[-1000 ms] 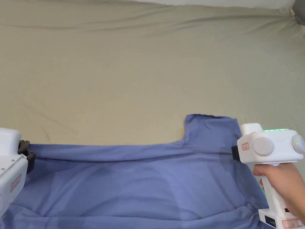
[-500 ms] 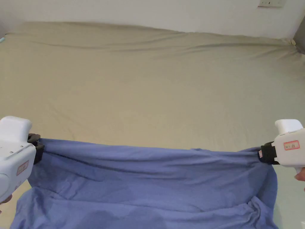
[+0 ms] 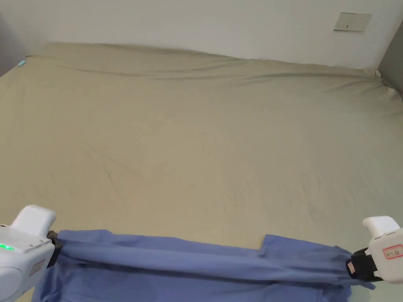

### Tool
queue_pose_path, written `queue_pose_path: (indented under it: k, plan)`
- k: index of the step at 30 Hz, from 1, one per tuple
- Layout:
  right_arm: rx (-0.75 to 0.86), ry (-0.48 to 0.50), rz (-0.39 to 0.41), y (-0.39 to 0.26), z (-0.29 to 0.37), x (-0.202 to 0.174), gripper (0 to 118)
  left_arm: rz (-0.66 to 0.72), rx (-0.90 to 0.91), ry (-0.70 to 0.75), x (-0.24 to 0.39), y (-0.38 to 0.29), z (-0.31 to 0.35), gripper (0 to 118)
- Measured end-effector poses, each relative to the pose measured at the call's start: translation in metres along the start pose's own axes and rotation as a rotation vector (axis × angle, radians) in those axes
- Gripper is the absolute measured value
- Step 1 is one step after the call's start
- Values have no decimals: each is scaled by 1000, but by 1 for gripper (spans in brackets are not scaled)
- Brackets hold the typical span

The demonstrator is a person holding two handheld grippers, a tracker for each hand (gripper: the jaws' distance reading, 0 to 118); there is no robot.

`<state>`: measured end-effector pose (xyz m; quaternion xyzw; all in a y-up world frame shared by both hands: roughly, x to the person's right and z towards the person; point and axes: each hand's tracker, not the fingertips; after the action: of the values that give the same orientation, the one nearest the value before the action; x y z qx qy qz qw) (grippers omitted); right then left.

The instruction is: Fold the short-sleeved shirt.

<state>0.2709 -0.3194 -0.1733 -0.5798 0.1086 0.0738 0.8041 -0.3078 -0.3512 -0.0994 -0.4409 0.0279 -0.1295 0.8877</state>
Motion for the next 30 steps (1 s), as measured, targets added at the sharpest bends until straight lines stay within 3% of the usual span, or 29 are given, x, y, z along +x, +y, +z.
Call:
queue_pose_path:
  k: [12,24,26,27,28,29,30]
  plan:
    - [-185,-31,95,-29,-49,-11,0,-81,-195,-61,9,-35,-31,2]
    - [-265,-68,97,-34,-99,-12,0,-125,-317,-107,18,-42,-67,2]
    - [-273,-74,117,-28,-91,-11,8,-131,-323,-109,17,-40,-65,4]
    - [-264,-78,124,-25,-91,-3,19,-133,-322,-119,14,-39,-64,6]
    - [-231,-131,139,-21,-86,0,50,-125,-310,-124,10,-37,-62,15]
    - [-187,-180,154,-16,-79,3,83,-115,-288,-119,7,-34,-59,32]
    - [-123,-202,153,-11,-69,6,106,-82,-243,-102,3,-27,-50,58]
